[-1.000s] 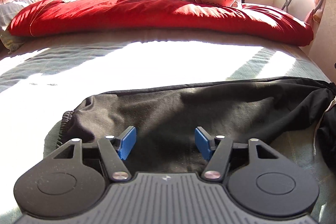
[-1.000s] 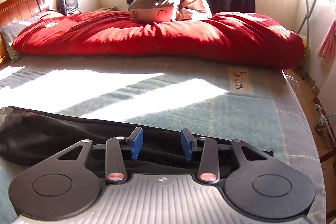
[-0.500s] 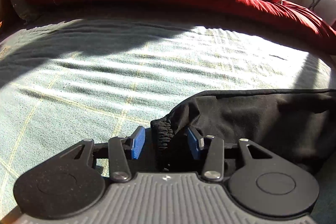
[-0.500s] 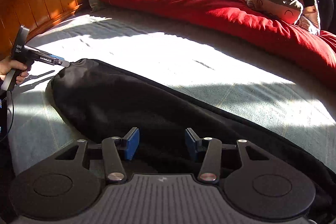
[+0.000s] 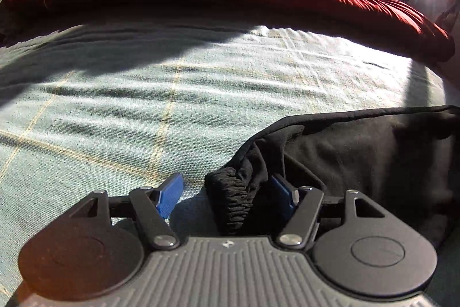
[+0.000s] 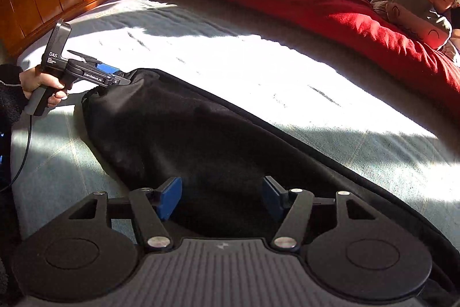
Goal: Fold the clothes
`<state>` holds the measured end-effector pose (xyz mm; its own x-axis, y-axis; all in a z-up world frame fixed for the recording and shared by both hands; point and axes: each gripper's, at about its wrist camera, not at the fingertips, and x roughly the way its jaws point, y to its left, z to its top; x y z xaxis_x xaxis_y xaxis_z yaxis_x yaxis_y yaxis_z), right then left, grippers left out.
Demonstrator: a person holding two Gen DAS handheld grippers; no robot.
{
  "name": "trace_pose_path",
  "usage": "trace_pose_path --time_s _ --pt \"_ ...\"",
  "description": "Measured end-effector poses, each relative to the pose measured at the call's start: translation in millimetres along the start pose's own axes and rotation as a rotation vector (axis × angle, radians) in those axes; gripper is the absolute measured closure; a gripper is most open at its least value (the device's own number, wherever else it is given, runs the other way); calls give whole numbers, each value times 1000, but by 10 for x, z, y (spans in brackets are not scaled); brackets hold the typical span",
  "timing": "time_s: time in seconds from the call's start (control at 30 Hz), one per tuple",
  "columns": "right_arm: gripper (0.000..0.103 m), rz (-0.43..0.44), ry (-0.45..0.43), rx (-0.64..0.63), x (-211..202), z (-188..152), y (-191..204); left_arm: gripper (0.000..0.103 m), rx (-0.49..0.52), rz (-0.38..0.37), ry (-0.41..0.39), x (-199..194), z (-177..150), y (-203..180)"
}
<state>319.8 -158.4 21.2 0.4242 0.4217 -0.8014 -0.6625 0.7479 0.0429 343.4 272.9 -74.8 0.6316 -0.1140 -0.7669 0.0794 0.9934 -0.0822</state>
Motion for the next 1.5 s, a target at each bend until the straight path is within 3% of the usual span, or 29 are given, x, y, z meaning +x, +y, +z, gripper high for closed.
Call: trace_pose_path --time_s 0.03,0.2,0.47,0.6,0.73,0.9,0.97,1.0,1.03,1.13,1.5 --pt "37 -7 6 -10 43 22 -30 39 21 3 -5 1 -14 -48" --pt "34 1 12 -12 226 139 -278 75 19 0 -46 -61 -52 -133" --pt "30 -6 18 24 608 368 -760 79 -45 36 -115 -207 -11 -133" --pt "30 -127 18 -77 831 445 -889 79 -37 48 -133 -255 17 -138" --pt "30 -80 78 -95 1066 446 -1075 79 -50 57 -141 -278 0 -134" --pt "31 -46 164 -248 1302 307 -1000 79 -60 54 -146 -303 20 -123" --pt "38 -18 174 -271 1309 313 -962 79 -61 55 -155 -313 39 -134" --pt "52 -4 179 -282 1312 317 -943 79 -62 57 -160 -314 54 -139" --pt "72 19 183 -288 1305 321 -923 79 -62 58 -165 -316 69 -144" --pt "95 3 193 -346 1296 326 -807 79 -58 64 -191 -345 114 -149" --pt "100 -174 38 -323 1219 787 -908 79 -32 124 -301 -366 611 -13"
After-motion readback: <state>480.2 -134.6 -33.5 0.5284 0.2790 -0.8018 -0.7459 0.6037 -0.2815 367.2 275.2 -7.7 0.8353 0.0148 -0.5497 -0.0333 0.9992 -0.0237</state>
